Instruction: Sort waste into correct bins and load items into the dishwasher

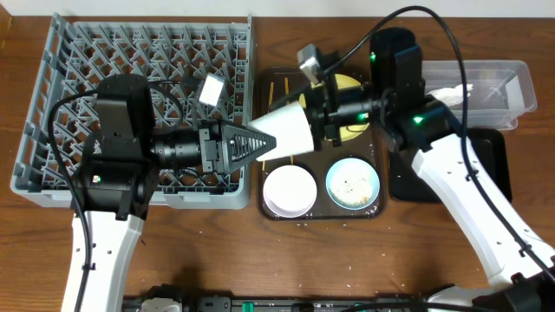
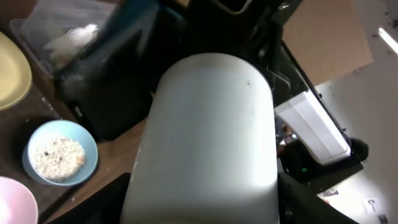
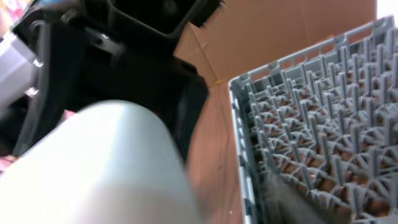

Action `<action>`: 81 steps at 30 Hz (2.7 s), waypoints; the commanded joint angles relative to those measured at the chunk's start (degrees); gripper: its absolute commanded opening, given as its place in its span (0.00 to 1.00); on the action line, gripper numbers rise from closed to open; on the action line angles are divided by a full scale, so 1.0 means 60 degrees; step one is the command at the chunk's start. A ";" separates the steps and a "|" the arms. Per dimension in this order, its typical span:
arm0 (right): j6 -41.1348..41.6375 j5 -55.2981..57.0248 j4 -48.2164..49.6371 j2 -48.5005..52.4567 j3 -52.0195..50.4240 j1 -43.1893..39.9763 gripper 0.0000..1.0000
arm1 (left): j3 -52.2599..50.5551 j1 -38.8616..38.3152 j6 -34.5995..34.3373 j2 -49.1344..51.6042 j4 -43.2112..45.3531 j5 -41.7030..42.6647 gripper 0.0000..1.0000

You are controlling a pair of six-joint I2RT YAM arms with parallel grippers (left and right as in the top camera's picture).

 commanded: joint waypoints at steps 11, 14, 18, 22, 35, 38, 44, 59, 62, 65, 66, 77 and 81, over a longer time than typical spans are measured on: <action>0.0838 0.1413 -0.0841 -0.0011 0.0095 -0.1942 0.90 | 0.0175 0.0262 0.0696 -0.0266 -0.0758 -0.2554 0.53; 0.0841 0.2259 -0.1698 -0.0007 0.0095 -0.2167 0.90 | 0.0175 0.0543 0.0750 -0.0262 -0.1515 -0.3756 0.53; 0.0838 0.4197 -0.3231 -0.0007 0.0095 -0.2102 0.90 | 0.0178 0.1060 0.0699 -0.0262 -0.2583 -0.6098 0.52; 0.0841 0.6353 -0.4674 -0.0007 0.0095 -0.1814 0.90 | 0.0178 0.1381 0.0335 -0.0262 -0.3249 -0.8612 0.50; 0.0838 0.9504 -0.5268 -0.0007 0.0095 0.0135 0.94 | 0.0178 0.1384 -0.0393 0.0018 -0.4408 -1.3482 0.49; 0.0838 0.9599 -0.5271 -0.0007 0.0095 0.0397 0.94 | 0.0175 0.1384 -0.0415 0.0098 -0.4754 -1.4090 0.50; 0.0841 0.9595 -0.5264 -0.0007 0.0095 0.0586 0.94 | 0.0025 0.1381 -0.0495 0.0725 -0.4834 -1.4061 0.52; 0.0834 0.9595 -0.5308 -0.0007 0.0095 0.0586 0.94 | 0.0160 0.1381 -0.0517 0.2535 -0.4827 -1.3012 0.78; 0.0834 0.9599 -0.5326 -0.0007 0.0095 0.0583 0.94 | 0.0525 0.1381 -0.0517 0.2182 -0.4903 -1.2979 0.87; 0.0834 0.9599 -0.5366 -0.0007 0.0095 0.0583 0.94 | 0.0878 0.1381 -0.0437 0.1701 -0.4921 -1.2721 0.88; 0.0834 0.9599 -0.5384 -0.0007 0.0095 0.0583 0.94 | 0.0969 0.1381 -0.0386 0.1534 -0.4918 -1.2550 0.88; 0.2390 1.0969 -0.6262 -0.0004 -0.0743 0.0586 0.65 | 0.1075 0.1381 0.3056 -0.0055 -0.4710 -0.7770 0.88; 0.3053 1.1001 -0.5810 -0.0004 -0.1723 0.0586 0.58 | 0.1071 0.1377 0.3621 -0.0310 -0.4747 -0.7198 0.88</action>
